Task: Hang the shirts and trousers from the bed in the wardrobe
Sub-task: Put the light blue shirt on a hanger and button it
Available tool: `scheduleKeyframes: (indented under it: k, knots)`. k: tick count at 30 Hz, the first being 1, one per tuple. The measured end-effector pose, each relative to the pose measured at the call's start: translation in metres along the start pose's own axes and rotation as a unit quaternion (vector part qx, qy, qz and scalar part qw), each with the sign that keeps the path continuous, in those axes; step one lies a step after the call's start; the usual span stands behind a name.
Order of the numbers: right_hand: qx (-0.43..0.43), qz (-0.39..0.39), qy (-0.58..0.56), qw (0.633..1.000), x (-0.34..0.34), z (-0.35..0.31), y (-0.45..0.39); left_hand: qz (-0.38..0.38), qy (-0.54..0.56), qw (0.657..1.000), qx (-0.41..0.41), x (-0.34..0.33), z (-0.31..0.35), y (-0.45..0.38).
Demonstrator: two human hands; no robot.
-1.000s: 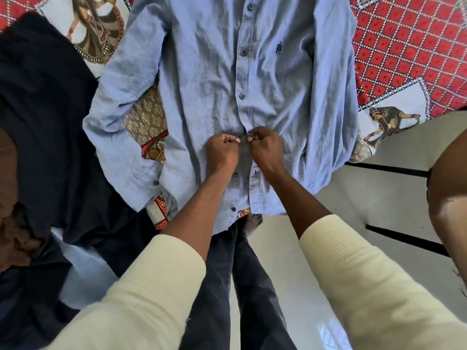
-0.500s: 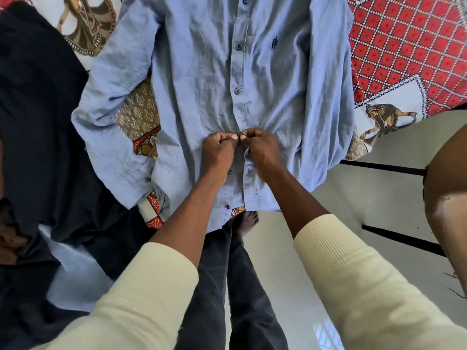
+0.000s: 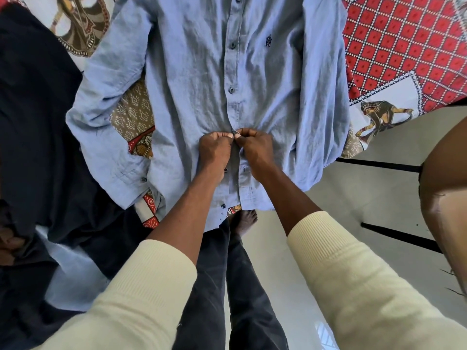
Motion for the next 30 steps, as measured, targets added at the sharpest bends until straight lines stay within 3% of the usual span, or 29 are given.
scheduleKeyframes:
  k: [7, 13, 16, 21, 26, 30]
  knots:
    - [-0.043, 0.004, 0.014, 0.999, 0.008, -0.004, -0.002, -0.016, 0.023, 0.999, 0.039, 0.005, 0.002, 0.000]
    - [0.046, 0.022, 0.047, 0.998, 0.005, -0.012, -0.001, -0.071, 0.063, 0.993, 0.069, 0.000, -0.001, -0.007]
    - [0.116, 0.039, 0.112, 0.986, 0.003, -0.019, 0.001, -0.101, 0.047, 0.993, 0.049, -0.002, 0.005, -0.005]
    - [0.169, 0.025, 0.178, 0.969, 0.002, -0.025, 0.003, -0.073, -0.009, 0.997, 0.007, -0.002, 0.012, -0.009]
    - [0.196, 0.005, 0.237, 0.951, 0.001, -0.037, -0.001, -0.074, -0.130, 0.981, -0.126, -0.004, 0.023, -0.011]
    - [0.296, -0.032, 0.323, 0.898, -0.012, -0.052, 0.006, -0.086, -0.092, 0.987, -0.102, -0.004, 0.018, -0.013]
Point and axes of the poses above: each hand's wrist, its own y-axis away from the middle knuckle, its own x-axis out of the back of the hand, z = x × y, the point moved 9 cm from there along -y, towards the middle knuckle, and after that the axes turned 7 degrees about z, right-handed, at the moved point
